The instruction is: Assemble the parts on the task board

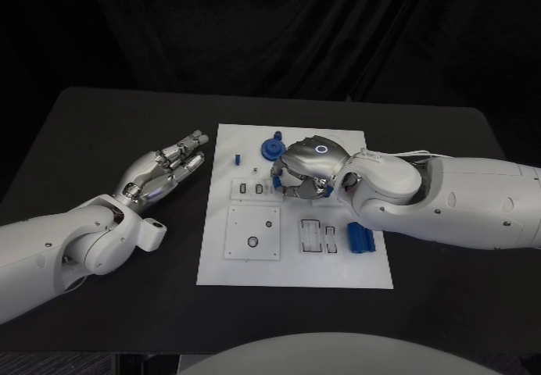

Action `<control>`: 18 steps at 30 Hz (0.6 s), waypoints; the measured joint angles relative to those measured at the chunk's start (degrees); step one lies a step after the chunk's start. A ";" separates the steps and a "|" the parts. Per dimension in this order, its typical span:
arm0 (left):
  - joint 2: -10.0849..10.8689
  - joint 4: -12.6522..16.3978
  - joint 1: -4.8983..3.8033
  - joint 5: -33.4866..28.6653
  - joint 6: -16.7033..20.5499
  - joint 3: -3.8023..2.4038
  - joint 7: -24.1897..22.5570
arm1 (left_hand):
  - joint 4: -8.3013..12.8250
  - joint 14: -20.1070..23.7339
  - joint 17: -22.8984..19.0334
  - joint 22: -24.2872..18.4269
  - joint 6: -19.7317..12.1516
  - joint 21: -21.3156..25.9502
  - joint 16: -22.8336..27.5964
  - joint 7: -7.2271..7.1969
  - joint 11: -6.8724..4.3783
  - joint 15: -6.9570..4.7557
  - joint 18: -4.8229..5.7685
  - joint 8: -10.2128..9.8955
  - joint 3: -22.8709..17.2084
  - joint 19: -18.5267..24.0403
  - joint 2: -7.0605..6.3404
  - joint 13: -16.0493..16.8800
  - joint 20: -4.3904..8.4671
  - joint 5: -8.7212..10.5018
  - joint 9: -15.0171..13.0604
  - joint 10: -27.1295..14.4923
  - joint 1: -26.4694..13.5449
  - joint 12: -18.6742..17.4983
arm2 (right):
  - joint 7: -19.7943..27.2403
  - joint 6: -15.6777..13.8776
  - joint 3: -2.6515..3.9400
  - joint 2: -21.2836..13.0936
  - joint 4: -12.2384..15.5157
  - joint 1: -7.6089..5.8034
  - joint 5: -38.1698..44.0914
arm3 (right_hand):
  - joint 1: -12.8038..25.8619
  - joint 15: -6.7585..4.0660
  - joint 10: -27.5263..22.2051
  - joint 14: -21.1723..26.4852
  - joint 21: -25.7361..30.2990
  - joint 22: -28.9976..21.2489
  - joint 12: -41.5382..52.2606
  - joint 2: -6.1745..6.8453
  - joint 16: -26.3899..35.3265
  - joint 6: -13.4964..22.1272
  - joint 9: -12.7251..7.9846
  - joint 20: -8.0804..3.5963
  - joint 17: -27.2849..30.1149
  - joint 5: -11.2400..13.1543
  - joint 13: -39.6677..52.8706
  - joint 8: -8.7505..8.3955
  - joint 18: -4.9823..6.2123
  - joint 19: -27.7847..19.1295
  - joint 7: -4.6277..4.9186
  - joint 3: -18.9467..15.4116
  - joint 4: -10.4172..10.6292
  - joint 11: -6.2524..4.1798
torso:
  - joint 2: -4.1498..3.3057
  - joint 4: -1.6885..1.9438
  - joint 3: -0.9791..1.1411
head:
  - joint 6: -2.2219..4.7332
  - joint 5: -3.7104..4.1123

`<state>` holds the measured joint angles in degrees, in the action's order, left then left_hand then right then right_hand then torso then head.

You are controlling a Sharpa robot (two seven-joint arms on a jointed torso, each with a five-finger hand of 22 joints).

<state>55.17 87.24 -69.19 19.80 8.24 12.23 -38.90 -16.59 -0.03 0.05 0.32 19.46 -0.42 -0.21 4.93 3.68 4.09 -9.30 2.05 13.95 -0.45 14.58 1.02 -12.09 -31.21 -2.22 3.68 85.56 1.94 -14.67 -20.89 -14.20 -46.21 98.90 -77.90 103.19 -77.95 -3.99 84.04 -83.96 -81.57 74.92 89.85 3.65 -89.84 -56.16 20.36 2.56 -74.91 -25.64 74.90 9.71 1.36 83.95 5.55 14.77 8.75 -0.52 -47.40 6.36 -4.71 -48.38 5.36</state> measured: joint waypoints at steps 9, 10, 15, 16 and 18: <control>-0.06 -0.05 0.00 0.00 -0.13 0.00 0.00 | 0.00 0.00 0.01 -0.01 0.21 0.00 0.00 0.21 0.00 0.00 0.00 0.00 0.00 0.00 0.00 0.00 0.00 0.00 0.00 0.00 0.00 0.00 | -0.52 0.18 0.01 0.63 -0.29 0.16 0.68 | 0.26 0.00 -0.22 0.00 0.00 -0.01 0.00 0.20 0.00 0.01 0.00 0.00 0.00 0.67 0.04 -0.07 0.00 0.00 -0.01 0.07 -0.26 0.22 | -0.02 -0.14 -0.01 | -0.12 -0.09; -0.06 -0.06 0.00 0.00 -0.15 0.00 0.00 | 0.00 0.00 0.01 -0.01 0.21 0.00 0.00 0.21 0.00 0.00 -0.01 0.00 0.00 0.00 0.00 0.00 0.00 0.00 0.00 0.00 0.00 0.00 | -0.57 0.23 0.01 0.67 -0.30 0.17 0.73 | 0.26 0.00 -0.22 0.00 0.00 -0.01 0.00 0.20 0.00 0.01 0.01 0.00 0.00 0.92 0.05 -0.30 0.00 0.00 -0.01 0.02 -0.32 0.22 | -0.02 -0.12 -0.01 | -0.14 -0.04; -0.12 -0.13 0.00 0.00 -0.23 0.00 0.00 | 0.00 0.00 0.02 -0.01 0.21 0.00 0.00 0.21 0.00 0.00 0.00 0.00 0.00 0.00 0.00 0.00 0.00 0.00 0.00 0.00 0.00 0.00 | -0.79 0.68 0.01 0.90 -0.39 0.30 0.89 | 1.00 0.00 -0.01 0.00 0.25 -0.01 0.00 0.07 0.00 0.01 0.01 0.00 0.00 2.22 0.04 -0.56 0.00 0.00 -0.01 0.02 -0.64 0.43 | 0.01 -0.03 0.02 | -0.29 0.02; -0.12 -0.14 0.00 0.00 -0.24 0.00 0.00 | 0.00 0.00 0.03 -0.01 0.21 0.00 0.00 0.20 0.00 0.00 0.00 0.00 0.00 0.00 0.00 0.00 0.00 0.00 0.00 0.00 0.00 0.00 | -0.82 0.78 0.01 0.94 -0.40 0.31 0.91 | 1.02 0.00 -0.01 0.00 0.25 -0.01 0.00 0.05 0.00 0.01 0.02 0.00 0.00 2.22 0.04 -0.56 0.00 0.00 -0.01 0.02 -0.64 0.42 | 0.03 -0.02 0.01 | -0.30 0.02; -0.13 -0.17 0.00 0.00 -0.28 0.00 0.00 | 0.00 0.00 0.03 -0.01 0.21 0.00 0.00 0.20 0.00 0.00 0.00 0.00 0.00 0.00 0.00 0.00 0.00 0.00 0.00 0.00 0.00 0.00 | -0.89 1.00 0.01 1.02 -0.42 0.32 0.94 | 1.02 0.16 -0.01 -0.16 0.48 -0.01 0.00 0.05 0.00 0.00 0.11 0.00 0.00 2.67 0.04 -0.85 0.00 0.00 -0.01 0.02 -0.64 0.43 | 0.04 -0.02 0.01 | -0.35 0.03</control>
<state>55.04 87.07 -69.19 19.80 7.97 12.23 -38.90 -16.59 -0.02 0.08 0.31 19.66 -0.42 -0.21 5.13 3.68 4.09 -9.30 2.05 13.95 -0.45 14.58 1.02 -12.09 -31.21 -2.22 3.68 85.56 1.94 -15.55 -19.89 -14.19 -45.19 98.48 -77.58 104.14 -76.94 -3.83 84.03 -84.12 -81.09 74.91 89.84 3.70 -89.84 -56.15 20.47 2.56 -74.91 -22.97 74.94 8.86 1.36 83.95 5.54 14.79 8.11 -0.09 -47.36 6.34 -4.70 -48.74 5.38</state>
